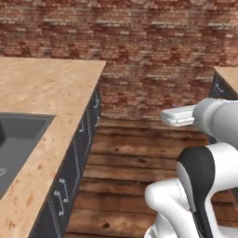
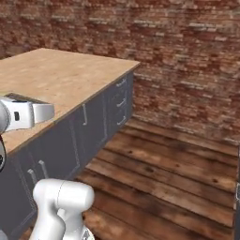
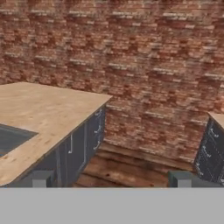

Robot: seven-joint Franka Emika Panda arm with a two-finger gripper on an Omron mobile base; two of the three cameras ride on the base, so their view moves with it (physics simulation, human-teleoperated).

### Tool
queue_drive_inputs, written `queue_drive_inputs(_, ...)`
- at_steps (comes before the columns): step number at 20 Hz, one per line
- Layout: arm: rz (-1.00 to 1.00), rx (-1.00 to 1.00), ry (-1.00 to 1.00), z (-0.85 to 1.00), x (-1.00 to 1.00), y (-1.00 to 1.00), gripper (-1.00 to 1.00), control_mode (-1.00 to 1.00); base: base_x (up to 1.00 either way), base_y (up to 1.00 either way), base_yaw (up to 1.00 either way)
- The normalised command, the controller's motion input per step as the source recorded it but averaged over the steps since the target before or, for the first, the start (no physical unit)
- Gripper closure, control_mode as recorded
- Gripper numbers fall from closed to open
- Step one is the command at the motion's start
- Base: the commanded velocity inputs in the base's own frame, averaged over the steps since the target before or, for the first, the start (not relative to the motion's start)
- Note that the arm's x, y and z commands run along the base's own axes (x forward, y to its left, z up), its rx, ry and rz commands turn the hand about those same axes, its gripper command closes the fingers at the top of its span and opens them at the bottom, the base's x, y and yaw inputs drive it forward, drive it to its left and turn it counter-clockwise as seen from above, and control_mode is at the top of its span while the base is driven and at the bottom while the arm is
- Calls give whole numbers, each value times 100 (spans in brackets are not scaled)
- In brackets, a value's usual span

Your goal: Grab the spray bottle from the cabinet, then place it next to the cutting board for sanitizing. Then grab the dish brush from the countertop next to the sink and place it next to the cutting board.

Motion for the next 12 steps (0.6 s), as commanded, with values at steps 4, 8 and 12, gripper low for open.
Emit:
queue_drive_inputs(4, 0, 0, 0, 0, 0, 0, -100, 100, 48, -45, 72)
queue_drive_inputs(8, 0, 0, 0, 0, 0, 0, -100, 100, 45, -36, 73)
queue_drive_inputs(12, 0, 0, 0, 0, 0, 0, -100, 100, 29, 0, 67)
